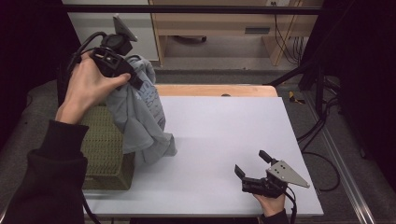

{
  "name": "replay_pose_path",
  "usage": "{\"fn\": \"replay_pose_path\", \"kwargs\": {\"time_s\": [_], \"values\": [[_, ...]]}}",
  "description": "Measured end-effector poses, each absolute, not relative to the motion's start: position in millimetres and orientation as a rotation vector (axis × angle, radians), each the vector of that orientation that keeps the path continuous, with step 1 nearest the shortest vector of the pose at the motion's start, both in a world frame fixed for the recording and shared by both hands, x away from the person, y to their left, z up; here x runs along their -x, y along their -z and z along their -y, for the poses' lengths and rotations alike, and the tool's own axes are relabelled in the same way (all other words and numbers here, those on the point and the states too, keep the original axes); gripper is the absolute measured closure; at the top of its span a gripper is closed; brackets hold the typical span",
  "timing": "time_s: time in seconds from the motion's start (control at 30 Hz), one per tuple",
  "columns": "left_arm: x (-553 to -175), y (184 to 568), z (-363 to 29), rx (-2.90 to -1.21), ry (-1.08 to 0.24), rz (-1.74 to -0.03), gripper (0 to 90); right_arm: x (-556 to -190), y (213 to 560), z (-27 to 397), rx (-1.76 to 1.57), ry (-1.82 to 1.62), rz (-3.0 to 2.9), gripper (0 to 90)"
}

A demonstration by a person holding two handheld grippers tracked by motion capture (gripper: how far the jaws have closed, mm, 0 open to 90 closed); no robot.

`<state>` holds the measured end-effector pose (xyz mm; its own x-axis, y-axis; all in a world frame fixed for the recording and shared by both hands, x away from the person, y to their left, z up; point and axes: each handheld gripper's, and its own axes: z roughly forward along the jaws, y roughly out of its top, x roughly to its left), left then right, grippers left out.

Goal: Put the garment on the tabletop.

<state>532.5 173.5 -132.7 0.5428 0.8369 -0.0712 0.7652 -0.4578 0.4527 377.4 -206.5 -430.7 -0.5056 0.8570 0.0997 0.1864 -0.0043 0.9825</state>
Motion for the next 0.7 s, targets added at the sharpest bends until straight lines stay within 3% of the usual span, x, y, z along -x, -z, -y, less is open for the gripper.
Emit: {"fn": "replay_pose_path", "kwargs": {"time_s": [0.7], "values": [[-526,169,-75,-2.497,-0.16,-1.037,82.1,-377,430,209,-1.056,-1.547,-1.714,0.0]]}}
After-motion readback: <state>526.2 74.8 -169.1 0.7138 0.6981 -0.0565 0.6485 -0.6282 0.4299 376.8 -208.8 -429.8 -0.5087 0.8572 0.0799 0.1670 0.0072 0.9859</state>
